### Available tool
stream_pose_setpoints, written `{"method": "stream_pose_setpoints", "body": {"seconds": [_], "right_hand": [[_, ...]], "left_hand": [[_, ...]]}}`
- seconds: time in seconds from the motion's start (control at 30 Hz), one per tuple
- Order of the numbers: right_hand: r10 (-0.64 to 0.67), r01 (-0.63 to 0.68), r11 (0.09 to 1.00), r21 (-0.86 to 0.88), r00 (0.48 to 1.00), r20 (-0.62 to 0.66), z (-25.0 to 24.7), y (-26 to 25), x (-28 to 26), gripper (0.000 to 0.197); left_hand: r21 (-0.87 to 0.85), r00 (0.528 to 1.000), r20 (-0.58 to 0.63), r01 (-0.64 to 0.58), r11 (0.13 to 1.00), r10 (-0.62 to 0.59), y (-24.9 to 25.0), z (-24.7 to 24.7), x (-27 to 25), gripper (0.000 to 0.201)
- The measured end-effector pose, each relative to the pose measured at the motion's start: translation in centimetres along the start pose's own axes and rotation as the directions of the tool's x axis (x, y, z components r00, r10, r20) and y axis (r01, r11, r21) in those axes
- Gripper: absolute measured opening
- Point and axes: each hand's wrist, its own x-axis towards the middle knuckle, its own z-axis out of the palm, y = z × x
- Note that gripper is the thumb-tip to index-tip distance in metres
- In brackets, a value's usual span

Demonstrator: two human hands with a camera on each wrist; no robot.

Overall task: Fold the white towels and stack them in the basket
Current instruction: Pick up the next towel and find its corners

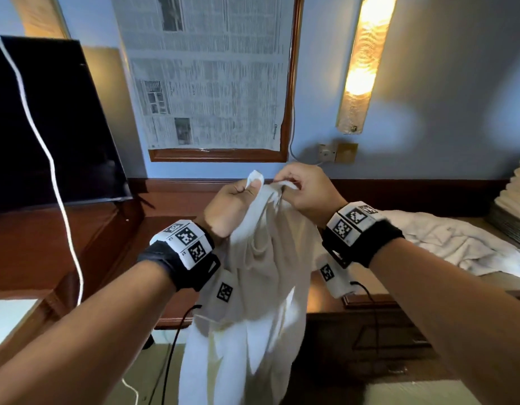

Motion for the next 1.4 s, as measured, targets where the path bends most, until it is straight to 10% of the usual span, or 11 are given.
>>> {"method": "stream_pose_setpoints", "body": {"seconds": [0.2, 0.53, 0.93, 1.13, 1.27, 1.4], "right_hand": [[-0.051, 0.056, 0.992, -0.115, 0.998, 0.045, 0.4, 1.7, -3.5, 0.025], [0.445, -0.363, 0.879, -0.308, 0.857, 0.261, 1.2, 9.8, -10.6, 0.025], [0.66, -0.452, 0.604, -0.656, 0.745, 0.094, -2.5, 13.0, -11.2, 0.018], [0.385, -0.472, 0.851, -0.231, 0.859, -0.337, -4.9, 8.1, -4.6, 0.016], [0.196, -0.203, 0.979, 0.002, 0.941, -0.275, -5.1, 1.2, 0.8, 0.018], [0.035, -0.021, 0.992, 0.121, 0.993, -0.115, -4.7, -5.8, 3.6, 0.017]], "left_hand": [[0.045, 0.997, 0.0, -0.082, 0.996, 0.082, 2.1, -0.1, -0.6, 0.049], [0.102, 0.967, -0.105, -0.222, 0.97, 0.233, 3.8, 0.4, 0.1, 0.047], [-0.036, 0.916, -0.287, -0.303, 0.952, 0.28, 4.4, -1.8, -0.5, 0.018], [0.057, 0.976, 0.155, -0.162, 0.985, 0.151, 6.1, -3.0, -1.3, 0.031], [0.22, 0.859, 0.499, -0.255, 0.942, 0.115, 7.0, -4.7, -1.9, 0.019], [0.219, 0.867, 0.429, -0.372, 0.902, 0.253, 9.8, -7.2, -1.1, 0.025]]}}
